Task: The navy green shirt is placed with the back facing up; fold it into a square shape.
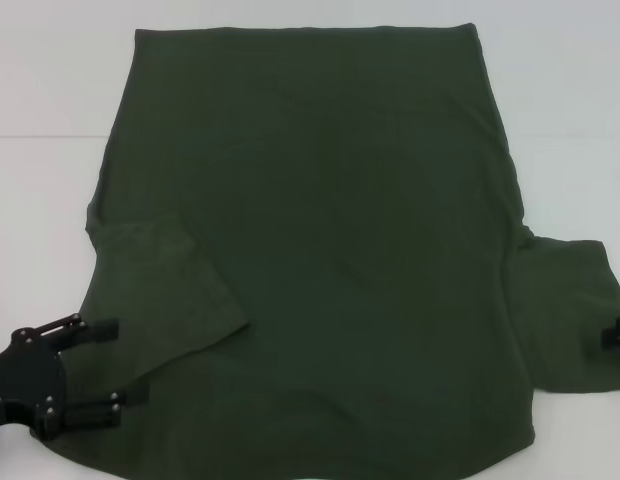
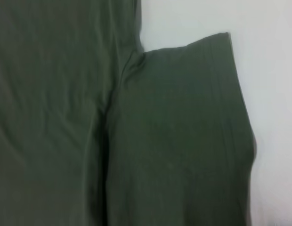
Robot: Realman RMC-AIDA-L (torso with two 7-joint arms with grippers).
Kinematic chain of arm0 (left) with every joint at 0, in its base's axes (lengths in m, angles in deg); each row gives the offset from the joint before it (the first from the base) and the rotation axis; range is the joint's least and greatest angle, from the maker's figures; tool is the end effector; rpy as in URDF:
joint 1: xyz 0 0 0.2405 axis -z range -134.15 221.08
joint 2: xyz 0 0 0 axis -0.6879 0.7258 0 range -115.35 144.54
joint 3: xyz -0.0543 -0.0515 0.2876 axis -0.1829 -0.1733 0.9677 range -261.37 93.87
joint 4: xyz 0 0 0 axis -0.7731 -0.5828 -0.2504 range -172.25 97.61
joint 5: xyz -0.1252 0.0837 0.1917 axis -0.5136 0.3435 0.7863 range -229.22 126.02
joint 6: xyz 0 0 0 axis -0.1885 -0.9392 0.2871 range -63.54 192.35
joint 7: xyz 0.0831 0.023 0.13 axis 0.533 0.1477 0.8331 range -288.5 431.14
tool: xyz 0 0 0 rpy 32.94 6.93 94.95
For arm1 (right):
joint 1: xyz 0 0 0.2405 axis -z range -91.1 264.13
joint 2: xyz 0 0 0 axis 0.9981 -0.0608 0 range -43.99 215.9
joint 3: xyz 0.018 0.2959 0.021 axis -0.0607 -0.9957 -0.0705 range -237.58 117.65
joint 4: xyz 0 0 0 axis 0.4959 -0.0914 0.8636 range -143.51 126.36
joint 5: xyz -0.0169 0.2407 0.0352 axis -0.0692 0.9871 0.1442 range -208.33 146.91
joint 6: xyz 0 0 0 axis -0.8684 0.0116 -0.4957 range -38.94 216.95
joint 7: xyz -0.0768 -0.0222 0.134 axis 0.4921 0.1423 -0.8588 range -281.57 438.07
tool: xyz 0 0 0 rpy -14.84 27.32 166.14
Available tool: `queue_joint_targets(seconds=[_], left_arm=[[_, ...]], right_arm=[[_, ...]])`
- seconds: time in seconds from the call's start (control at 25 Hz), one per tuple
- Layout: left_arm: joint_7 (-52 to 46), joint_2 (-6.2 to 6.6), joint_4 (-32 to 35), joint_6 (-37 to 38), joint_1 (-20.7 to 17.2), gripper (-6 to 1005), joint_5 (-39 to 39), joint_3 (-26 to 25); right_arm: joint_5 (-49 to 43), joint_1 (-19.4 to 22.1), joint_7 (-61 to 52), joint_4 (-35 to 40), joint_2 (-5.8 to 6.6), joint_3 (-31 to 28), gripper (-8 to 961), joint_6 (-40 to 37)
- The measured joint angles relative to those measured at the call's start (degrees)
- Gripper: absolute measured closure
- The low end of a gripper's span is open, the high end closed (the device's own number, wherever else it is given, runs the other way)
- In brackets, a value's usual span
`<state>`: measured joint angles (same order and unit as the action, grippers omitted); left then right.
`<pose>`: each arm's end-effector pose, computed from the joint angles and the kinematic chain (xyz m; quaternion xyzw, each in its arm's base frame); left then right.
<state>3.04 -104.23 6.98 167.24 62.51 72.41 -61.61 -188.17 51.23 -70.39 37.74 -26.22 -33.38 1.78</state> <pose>-0.3850 0.2903 0.0238 -0.9299 -0.2086 -0.2373 0.1884 0.3969 0.3915 0.0671 -0.6699 0.7156 0.0104 0.1975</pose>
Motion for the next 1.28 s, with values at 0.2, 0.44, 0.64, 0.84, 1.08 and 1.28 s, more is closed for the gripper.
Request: queue_joint_targets(seconds=[0.2, 0.44, 0.64, 0.84, 1.08, 1.28], left_arm=[[0.00, -0.21, 0.00, -0.18, 0.09, 95, 0.00, 0.11], [0.00, -0.37, 0.00, -0.33, 0.11, 95, 0.01, 0.19], [0.00, -0.38, 0.00, -0.27, 0.11, 95, 0.07, 0.19], [0.00, -0.44, 0.00, -0.36, 0.11, 95, 0.08, 0.09], [0.00, -0.50, -0.06, -0.57, 0.17, 95, 0.13, 0.19], [0.00, -0.52, -0.09, -0.62, 0.20, 95, 0.15, 0.05]], right_arm=[[-0.03, -0.07, 0.28, -0.02, -0.30, 0.24, 99, 0.76], [-0.05, -0.84, 0.45, -1.16, -0.48, 0.24, 110, 1.37], [-0.05, -1.51, 0.53, -2.37, -0.59, 0.99, 119, 2.11], [0.02, -1.71, 0.55, -3.12, -0.65, 1.46, 128, 2.81], [1.33, -1.72, 0.72, -3.23, -0.92, 1.57, 139, 3.24], [1.25, -1.72, 0.73, -3.26, -1.11, 2.06, 148, 3.67]])
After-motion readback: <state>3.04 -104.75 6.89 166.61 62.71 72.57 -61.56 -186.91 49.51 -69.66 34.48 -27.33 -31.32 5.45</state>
